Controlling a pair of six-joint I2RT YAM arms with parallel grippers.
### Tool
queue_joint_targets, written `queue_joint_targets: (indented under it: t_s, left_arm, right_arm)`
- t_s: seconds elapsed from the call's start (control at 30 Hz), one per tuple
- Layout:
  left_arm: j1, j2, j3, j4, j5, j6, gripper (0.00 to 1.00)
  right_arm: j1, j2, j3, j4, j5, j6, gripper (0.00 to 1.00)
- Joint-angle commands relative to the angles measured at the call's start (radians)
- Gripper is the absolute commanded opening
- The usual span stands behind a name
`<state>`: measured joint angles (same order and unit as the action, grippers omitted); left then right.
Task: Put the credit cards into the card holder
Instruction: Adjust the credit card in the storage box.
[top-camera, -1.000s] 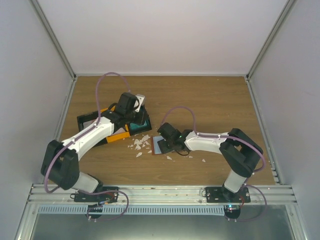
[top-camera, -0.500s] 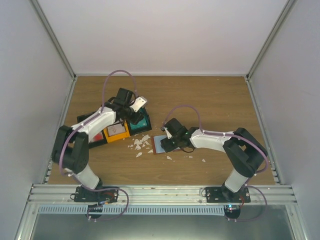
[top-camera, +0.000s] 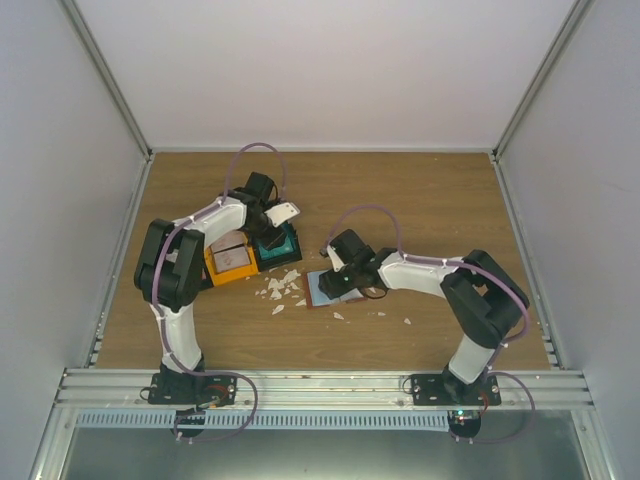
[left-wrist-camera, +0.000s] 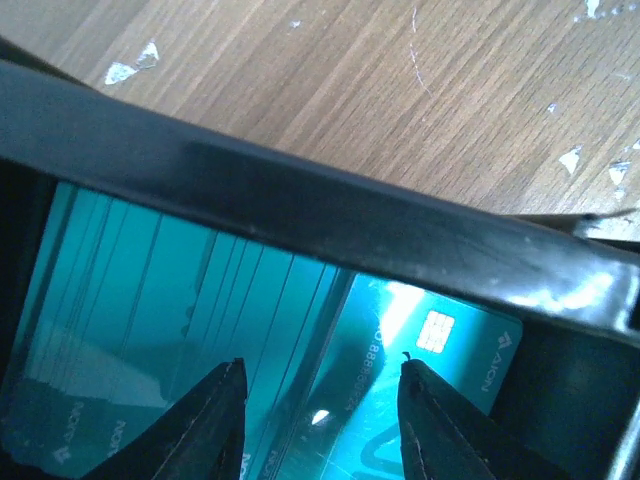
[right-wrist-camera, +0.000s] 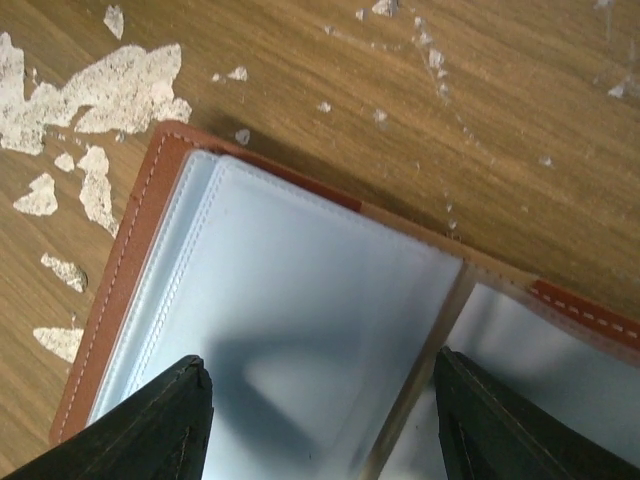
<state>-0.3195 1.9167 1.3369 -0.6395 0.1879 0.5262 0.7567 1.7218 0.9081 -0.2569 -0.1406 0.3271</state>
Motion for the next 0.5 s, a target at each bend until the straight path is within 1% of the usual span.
queue_joint_targets:
  t_s: [0.0, 0.2, 0.47]
  left_arm:
    - [0.005, 0.053, 0.041, -0.079, 0.007, 0.071, 0.44]
    - [0.002, 0.082, 0.064, -0.128, 0.007, 0.112, 0.41]
    - [-0.009, 0.108, 0.115, -0.175, 0.043, 0.126, 0.32]
  right_arm:
    - [-0.014, 0.096, -0.019, -0.064, 0.005, 0.006, 0.62]
    - [-0.015, 0.124, -0.006, -0.061, -0.005, 0.010, 0.62]
    - [-0.017, 0.135, 0.001, -0.054, -0.002, 0.020, 0.61]
